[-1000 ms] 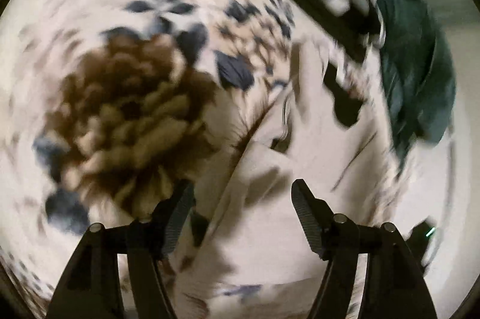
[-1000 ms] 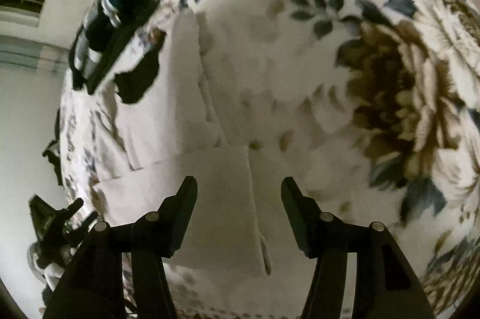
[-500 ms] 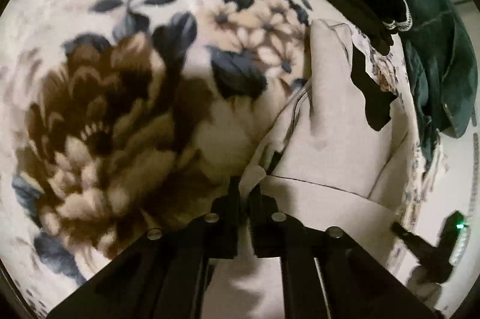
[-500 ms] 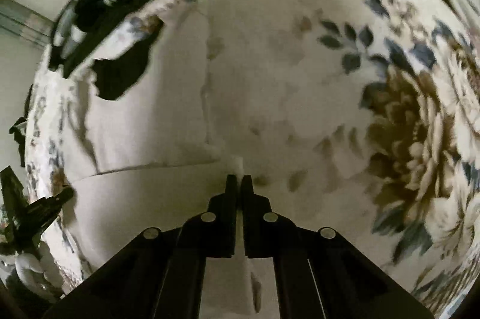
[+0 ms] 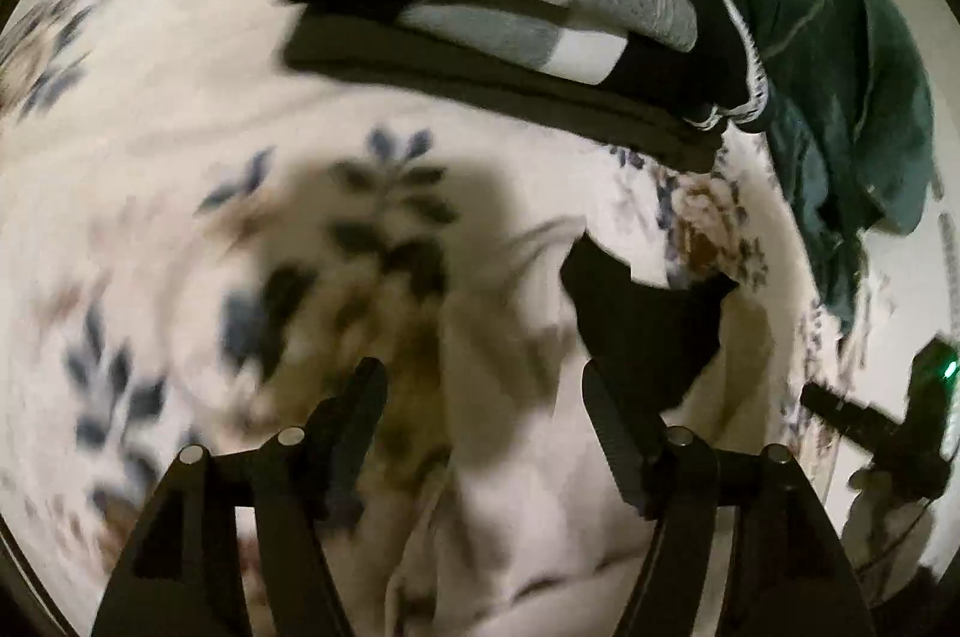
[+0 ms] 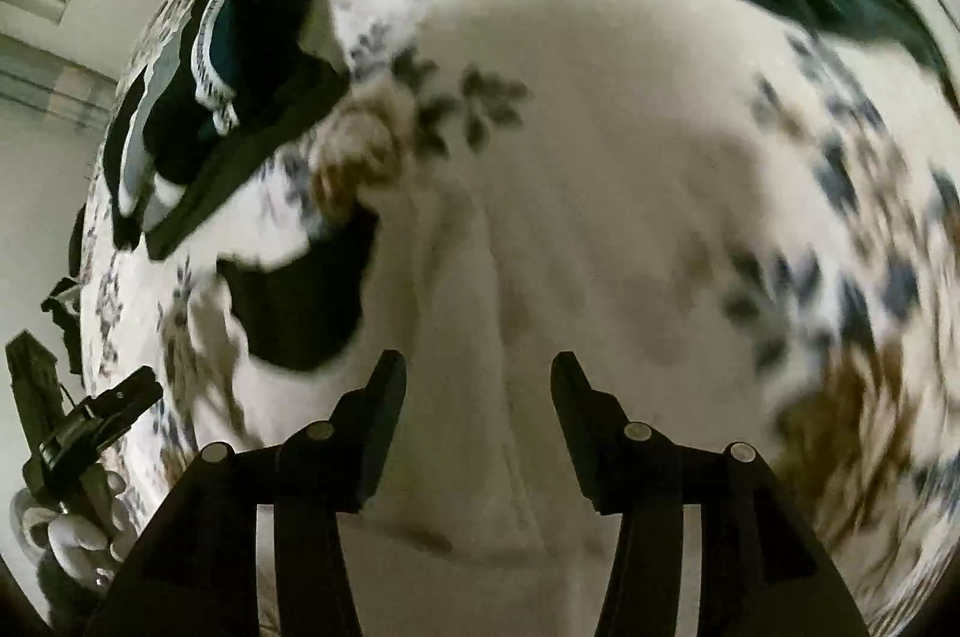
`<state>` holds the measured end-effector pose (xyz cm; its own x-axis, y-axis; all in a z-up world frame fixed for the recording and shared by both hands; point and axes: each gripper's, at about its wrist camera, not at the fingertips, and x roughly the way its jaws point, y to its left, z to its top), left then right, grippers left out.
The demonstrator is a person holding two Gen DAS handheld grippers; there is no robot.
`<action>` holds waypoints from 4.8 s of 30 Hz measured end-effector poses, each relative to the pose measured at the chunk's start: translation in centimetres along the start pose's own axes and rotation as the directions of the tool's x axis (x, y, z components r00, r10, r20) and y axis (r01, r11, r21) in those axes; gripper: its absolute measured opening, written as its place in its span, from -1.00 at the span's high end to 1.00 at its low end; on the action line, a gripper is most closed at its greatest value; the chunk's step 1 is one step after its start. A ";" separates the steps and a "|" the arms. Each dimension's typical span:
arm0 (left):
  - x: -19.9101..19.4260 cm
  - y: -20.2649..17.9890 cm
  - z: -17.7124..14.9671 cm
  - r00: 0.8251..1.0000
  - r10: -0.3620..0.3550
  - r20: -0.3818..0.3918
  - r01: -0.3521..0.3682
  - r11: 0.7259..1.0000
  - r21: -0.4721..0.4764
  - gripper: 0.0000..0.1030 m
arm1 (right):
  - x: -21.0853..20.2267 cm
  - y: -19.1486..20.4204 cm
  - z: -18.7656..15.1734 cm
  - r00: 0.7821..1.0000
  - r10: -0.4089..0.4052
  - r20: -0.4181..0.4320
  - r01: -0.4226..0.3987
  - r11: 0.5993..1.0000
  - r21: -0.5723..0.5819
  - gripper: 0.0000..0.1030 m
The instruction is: Fold small clothes
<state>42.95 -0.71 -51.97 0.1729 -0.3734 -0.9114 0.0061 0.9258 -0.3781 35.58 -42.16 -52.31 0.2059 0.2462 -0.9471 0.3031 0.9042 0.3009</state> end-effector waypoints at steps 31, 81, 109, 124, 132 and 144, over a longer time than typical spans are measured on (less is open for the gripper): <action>-11.1 -4.1 -8.5 0.983 -0.041 0.178 0.015 0.989 0.144 0.93 | -7.9 6.6 -6.7 0.987 -0.082 0.141 0.108 0.976 -0.191 0.90; -1.8 4.7 -13.9 0.992 -0.118 -0.035 0.109 0.973 -0.203 0.50 | 0.4 -9.3 -15.1 0.962 0.263 -0.070 -0.212 0.888 0.408 -0.05; 1.6 7.5 -18.1 0.890 -0.453 -0.054 0.408 0.842 -0.354 -0.37 | 6.2 -12.3 -18.2 0.830 0.520 -0.200 -0.429 0.826 0.365 -0.58; 2.4 5.8 -18.1 0.902 -0.425 -0.077 0.387 0.874 -0.294 -0.33 | 8.0 -9.3 -19.1 0.779 0.585 -0.226 -0.495 0.795 0.351 -0.55; 2.5 5.4 -18.3 0.916 -0.394 -0.079 0.363 0.895 -0.260 0.46 | 7.9 -8.9 -19.3 0.806 0.558 -0.198 -0.479 0.811 0.337 0.28; -0.9 3.8 -17.0 0.911 -0.407 -0.064 0.389 0.901 -0.191 0.65 | 4.3 -6.0 -18.9 0.853 0.503 -0.140 -0.451 0.845 0.287 0.67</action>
<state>26.11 2.08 -55.33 0.0923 -0.7209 -0.6868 -0.1152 0.6774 -0.7265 17.02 -39.96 -60.34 0.1976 0.7140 -0.6717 0.4305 0.5524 0.7138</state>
